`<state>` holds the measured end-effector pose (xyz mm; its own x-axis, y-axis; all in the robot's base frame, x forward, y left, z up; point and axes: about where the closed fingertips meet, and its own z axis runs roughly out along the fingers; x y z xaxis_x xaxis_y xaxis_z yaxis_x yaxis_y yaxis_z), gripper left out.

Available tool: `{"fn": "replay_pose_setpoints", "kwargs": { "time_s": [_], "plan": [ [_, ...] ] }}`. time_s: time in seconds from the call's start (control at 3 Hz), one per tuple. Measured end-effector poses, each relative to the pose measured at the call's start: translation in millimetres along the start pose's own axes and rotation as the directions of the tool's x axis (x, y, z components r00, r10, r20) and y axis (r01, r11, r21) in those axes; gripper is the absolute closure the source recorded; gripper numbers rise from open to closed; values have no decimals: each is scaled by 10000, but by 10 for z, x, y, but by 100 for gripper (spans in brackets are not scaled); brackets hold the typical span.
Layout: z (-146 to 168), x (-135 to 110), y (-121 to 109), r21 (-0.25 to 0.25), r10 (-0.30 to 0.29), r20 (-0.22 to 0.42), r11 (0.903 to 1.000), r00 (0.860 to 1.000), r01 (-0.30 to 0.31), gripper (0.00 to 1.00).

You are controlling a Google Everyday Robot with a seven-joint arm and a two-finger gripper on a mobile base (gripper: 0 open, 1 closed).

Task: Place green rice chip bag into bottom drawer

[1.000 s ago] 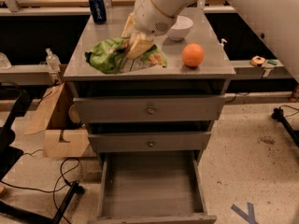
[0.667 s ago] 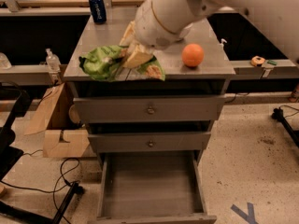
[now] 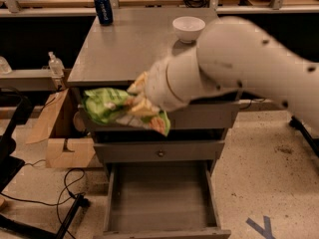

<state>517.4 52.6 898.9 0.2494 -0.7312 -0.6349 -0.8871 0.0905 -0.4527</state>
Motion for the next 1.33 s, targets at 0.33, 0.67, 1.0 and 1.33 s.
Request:
{"fn": "replay_pose_setpoints", "kwargs": {
  "time_s": [0.33, 0.67, 1.0, 1.33],
  "plan": [
    [150, 209, 169, 190, 224, -211, 9996, 9995, -220, 100],
    [151, 203, 166, 186, 204, -210, 9996, 9996, -200, 100],
    [353, 239, 287, -110, 359, -147, 9993, 9992, -361, 100],
    [772, 596, 643, -529, 1078, 200, 9929, 9940, -1066, 100]
  ]
}}
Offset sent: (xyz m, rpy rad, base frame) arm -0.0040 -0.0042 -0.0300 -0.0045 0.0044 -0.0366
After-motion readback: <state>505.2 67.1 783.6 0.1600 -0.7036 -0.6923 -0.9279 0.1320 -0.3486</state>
